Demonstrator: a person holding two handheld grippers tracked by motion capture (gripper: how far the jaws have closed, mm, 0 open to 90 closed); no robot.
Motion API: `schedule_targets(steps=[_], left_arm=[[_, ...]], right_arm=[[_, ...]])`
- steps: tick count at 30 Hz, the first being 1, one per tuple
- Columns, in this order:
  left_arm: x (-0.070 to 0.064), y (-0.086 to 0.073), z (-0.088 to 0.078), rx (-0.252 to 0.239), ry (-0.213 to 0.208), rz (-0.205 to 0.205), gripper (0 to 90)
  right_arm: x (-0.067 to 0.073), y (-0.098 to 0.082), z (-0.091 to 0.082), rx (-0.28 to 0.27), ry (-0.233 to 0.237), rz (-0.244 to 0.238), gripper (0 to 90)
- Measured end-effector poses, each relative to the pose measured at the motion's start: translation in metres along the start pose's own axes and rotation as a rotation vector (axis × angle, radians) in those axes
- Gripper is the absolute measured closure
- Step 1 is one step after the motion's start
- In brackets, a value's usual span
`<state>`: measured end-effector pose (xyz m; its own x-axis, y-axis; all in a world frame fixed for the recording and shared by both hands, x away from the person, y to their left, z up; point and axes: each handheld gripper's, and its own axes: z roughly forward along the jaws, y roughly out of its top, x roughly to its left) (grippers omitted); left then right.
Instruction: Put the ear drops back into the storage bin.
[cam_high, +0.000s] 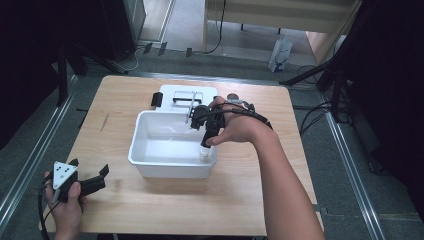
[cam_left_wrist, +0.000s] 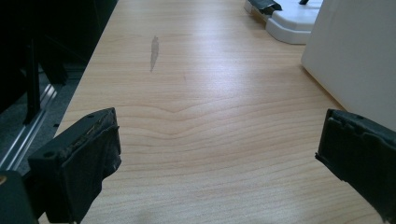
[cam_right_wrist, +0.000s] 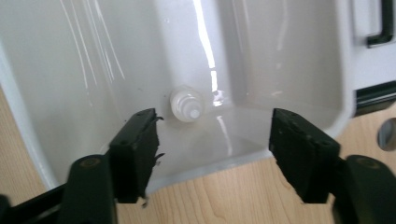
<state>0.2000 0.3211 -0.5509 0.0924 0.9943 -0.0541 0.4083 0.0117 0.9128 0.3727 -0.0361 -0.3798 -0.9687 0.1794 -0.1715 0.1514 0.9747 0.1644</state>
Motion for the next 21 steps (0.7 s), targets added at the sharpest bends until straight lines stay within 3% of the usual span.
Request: schedule_targets(steps=[6,11,15,21], left_arm=[[0.000,0.000,0.000,0.000,0.000,0.000,0.0],[0.000,0.000,0.000,0.002,0.001,0.002,0.0],[0.000,0.000,0.000,0.002,0.001,0.004,0.0],[0.000,0.000,0.000,0.005,0.003,0.005,0.0]], right_arm=[[-0.003,-0.009,-0.021,-0.011,-0.043,0.063,0.0],[-0.004,-0.022,-0.030,-0.027,-0.062,0.083,0.0],[-0.006,-0.042,-0.041,-0.051,-0.079,0.110,0.0],[-0.006,-0.066,-0.043,-0.066,-0.098,0.155,0.0]])
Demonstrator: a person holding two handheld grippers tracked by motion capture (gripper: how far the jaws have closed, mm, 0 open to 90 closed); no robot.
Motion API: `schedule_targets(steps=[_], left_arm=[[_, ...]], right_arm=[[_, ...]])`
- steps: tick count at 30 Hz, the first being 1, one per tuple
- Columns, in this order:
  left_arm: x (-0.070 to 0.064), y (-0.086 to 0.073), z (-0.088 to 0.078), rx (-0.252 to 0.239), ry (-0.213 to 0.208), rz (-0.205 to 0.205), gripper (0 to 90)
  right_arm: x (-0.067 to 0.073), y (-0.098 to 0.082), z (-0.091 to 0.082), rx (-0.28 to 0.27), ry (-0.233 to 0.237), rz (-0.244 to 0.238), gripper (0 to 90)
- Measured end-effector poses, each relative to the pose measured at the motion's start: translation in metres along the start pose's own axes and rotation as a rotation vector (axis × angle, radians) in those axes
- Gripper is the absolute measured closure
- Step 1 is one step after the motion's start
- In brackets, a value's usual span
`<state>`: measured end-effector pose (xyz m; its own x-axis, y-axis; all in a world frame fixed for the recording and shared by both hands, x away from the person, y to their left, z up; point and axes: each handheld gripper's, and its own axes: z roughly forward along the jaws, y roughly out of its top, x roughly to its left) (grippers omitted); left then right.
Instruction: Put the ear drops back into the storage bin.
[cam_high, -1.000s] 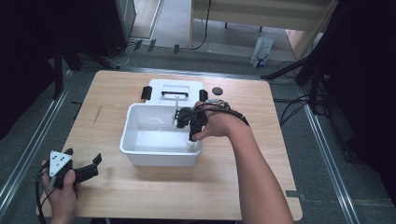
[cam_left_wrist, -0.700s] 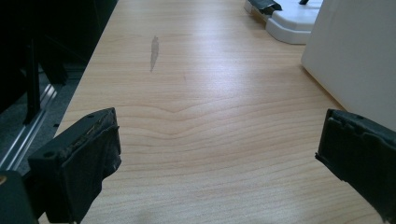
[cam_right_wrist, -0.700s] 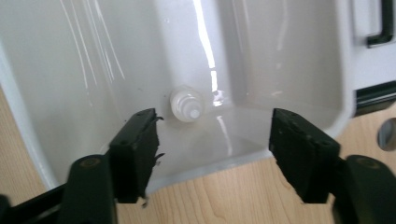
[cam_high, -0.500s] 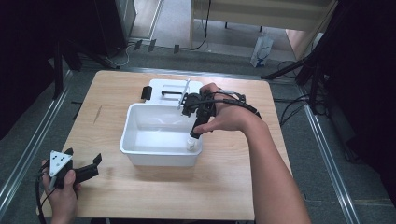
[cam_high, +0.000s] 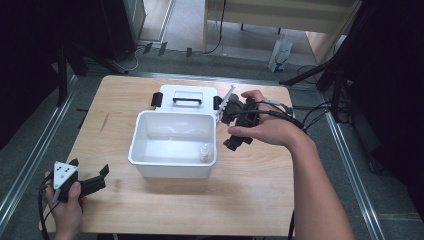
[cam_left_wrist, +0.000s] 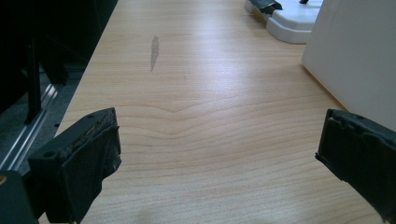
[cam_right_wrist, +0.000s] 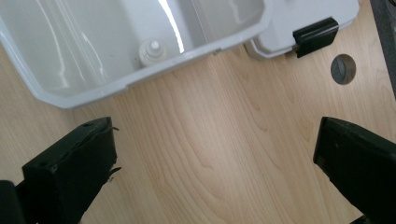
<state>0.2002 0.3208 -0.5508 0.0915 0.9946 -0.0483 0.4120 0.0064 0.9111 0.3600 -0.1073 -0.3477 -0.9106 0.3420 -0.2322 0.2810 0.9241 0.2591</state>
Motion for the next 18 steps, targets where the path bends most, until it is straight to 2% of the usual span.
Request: schedule_targets(steps=[9,10,14,15,18], left_arm=[[-0.001,0.000,0.000,-0.002,0.004,0.001,0.0],[-0.001,0.000,0.000,0.000,0.004,0.001,0.0],[-0.001,0.000,0.000,0.002,0.004,0.004,0.0],[-0.001,0.000,0.000,0.002,0.004,0.004,0.0],[-0.001,0.000,0.000,0.002,0.004,0.004,0.0]], right_arm=[[-0.004,-0.036,0.006,-0.010,-0.013,0.072,0.0],[-0.004,-0.047,0.010,-0.018,-0.021,0.094,0.0],[-0.005,-0.066,0.016,-0.048,-0.034,0.154,0.0],[-0.005,-0.066,0.016,-0.048,-0.034,0.154,0.0],[-0.006,-0.088,0.023,-0.090,-0.038,0.218,0.0]])
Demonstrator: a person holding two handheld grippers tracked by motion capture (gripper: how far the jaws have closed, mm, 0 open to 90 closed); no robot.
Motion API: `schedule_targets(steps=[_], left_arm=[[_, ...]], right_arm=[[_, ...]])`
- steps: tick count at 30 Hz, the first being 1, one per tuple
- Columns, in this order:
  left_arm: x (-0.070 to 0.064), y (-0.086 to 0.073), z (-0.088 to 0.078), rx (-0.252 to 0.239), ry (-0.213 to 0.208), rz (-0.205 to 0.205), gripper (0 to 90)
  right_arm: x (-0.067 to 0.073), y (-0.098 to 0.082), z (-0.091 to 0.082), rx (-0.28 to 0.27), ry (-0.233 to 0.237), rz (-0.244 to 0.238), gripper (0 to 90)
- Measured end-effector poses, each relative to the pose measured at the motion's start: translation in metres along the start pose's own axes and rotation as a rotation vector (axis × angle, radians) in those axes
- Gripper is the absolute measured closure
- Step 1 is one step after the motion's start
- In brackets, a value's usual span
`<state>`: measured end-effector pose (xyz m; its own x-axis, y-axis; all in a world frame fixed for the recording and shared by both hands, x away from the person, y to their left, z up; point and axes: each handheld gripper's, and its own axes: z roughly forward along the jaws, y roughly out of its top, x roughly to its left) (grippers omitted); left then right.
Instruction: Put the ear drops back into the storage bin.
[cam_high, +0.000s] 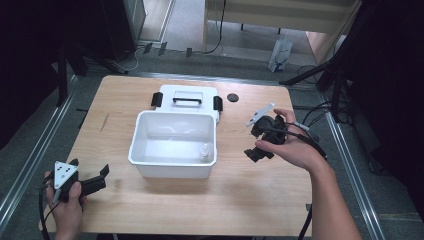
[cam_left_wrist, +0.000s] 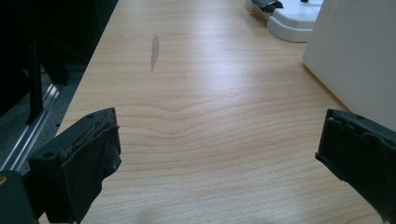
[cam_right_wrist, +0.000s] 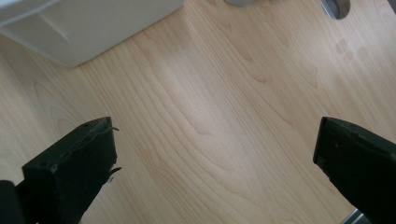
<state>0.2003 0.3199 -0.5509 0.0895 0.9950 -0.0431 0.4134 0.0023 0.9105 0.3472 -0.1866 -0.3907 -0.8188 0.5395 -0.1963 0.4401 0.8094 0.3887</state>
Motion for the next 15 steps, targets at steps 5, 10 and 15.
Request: schedule_targets(steps=[5,10,15], left_arm=[[0.000,0.000,0.000,-0.002,0.001,0.001,0.0],[0.000,0.000,0.000,-0.002,0.001,0.003,0.0],[0.000,0.000,0.000,-0.003,0.001,0.004,0.0]], right_arm=[[-0.001,-0.028,0.010,-0.043,-0.009,0.070,0.0],[0.001,-0.056,0.022,-0.108,-0.022,0.135,0.0],[0.006,-0.087,0.036,-0.181,-0.037,0.212,0.0]])
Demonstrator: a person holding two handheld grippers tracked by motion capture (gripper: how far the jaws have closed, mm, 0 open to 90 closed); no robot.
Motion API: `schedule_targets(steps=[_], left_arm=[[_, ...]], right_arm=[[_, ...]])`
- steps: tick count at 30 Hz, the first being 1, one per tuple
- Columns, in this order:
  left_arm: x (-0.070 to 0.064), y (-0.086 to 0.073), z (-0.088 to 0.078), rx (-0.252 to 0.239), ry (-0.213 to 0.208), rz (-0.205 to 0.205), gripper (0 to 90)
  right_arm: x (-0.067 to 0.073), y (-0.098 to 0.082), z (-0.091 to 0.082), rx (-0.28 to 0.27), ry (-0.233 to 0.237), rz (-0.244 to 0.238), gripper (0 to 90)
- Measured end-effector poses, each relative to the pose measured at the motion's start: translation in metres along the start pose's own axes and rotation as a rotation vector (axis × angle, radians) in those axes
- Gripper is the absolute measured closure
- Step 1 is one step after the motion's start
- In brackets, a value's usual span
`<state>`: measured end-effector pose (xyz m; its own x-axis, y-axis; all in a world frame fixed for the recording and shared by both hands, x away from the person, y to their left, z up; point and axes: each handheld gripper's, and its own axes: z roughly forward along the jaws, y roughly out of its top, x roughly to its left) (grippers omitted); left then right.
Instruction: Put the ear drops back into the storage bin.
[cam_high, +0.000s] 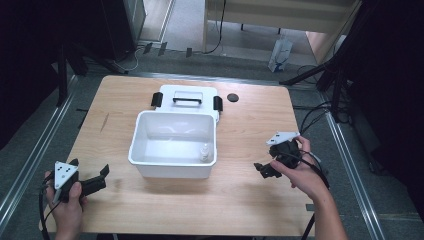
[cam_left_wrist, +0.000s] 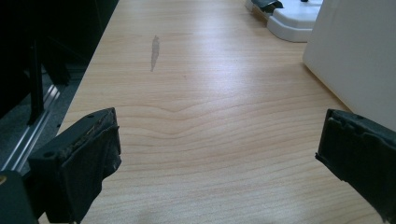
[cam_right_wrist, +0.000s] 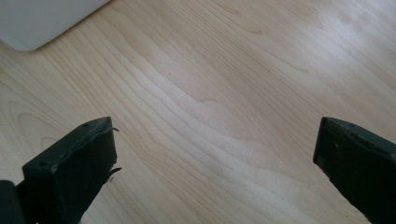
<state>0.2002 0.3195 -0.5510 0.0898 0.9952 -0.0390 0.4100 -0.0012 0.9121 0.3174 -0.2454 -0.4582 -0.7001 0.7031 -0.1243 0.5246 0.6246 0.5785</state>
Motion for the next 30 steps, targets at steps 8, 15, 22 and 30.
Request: schedule_targets(steps=[8,15,22,30], left_arm=[[0.000,0.000,0.000,0.000,0.002,0.003,0.0],[0.000,0.000,0.000,0.000,0.003,0.005,0.0],[-0.001,0.000,0.000,0.001,0.004,0.004,0.0],[-0.002,0.000,0.000,0.004,0.004,0.018,0.0]], right_arm=[[0.001,-0.048,0.005,-0.120,-0.048,0.119,0.0],[0.001,-0.087,0.006,-0.220,-0.081,0.238,0.0],[0.005,-0.124,0.008,-0.288,-0.126,0.342,0.0],[0.006,-0.151,-0.001,-0.350,-0.113,0.411,0.0]])
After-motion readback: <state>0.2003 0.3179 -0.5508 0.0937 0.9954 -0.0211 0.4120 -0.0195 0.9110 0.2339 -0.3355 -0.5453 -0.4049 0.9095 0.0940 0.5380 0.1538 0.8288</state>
